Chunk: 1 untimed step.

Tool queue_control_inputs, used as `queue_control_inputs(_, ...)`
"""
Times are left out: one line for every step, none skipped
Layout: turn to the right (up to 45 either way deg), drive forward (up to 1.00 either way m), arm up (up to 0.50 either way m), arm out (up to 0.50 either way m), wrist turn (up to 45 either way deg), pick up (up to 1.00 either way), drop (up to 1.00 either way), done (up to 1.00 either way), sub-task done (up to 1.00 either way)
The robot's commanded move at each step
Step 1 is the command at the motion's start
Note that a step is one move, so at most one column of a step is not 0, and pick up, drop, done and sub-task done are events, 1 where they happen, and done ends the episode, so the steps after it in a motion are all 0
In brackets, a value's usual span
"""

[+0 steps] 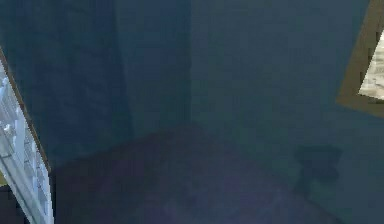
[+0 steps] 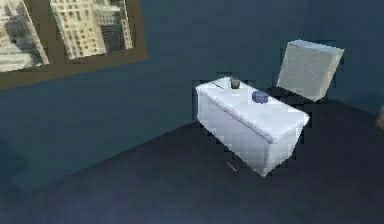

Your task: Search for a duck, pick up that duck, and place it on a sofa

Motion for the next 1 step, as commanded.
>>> queue_control_inputs(-45.0, 0.0, 0.0, 0.0, 0.0, 0.0, 0.0, 0.0, 0.0)
